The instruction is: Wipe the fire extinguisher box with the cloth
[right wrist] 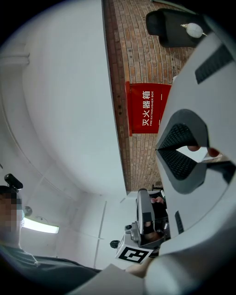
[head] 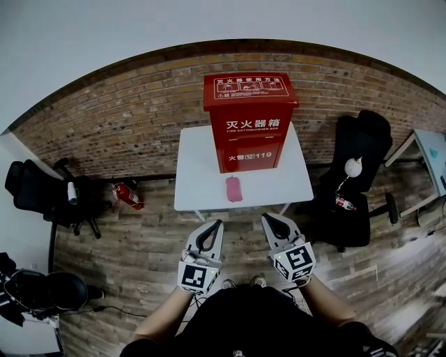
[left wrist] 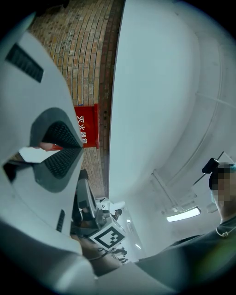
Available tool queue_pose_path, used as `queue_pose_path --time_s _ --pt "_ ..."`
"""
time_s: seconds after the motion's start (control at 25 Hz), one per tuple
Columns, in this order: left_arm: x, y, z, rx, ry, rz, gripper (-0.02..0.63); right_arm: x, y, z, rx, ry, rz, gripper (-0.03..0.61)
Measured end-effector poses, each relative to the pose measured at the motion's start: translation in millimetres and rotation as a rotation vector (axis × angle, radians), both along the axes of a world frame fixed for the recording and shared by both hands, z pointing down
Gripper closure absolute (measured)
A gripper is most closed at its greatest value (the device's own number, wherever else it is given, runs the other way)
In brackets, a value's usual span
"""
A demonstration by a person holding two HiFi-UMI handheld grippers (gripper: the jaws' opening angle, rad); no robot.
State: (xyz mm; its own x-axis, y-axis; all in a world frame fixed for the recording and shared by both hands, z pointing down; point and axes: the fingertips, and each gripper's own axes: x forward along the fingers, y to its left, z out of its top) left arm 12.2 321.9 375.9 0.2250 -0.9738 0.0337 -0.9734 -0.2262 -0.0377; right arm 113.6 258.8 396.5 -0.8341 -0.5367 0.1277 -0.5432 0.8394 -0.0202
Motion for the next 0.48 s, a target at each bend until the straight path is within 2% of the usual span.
queue_pose_path --time_s 0.2,0.48 --pt "6.0 0.9 1.6 0.018 -0.002 0.007 0.58 0.6 4.5 -2.7 0.007 -0.012 -0.015 0.558" --pt "8.3 5.3 6.7 -0.046 -0.005 -0.012 0.58 4.3 7.0 0.4 0.006 -0.001 -0.009 0.558"
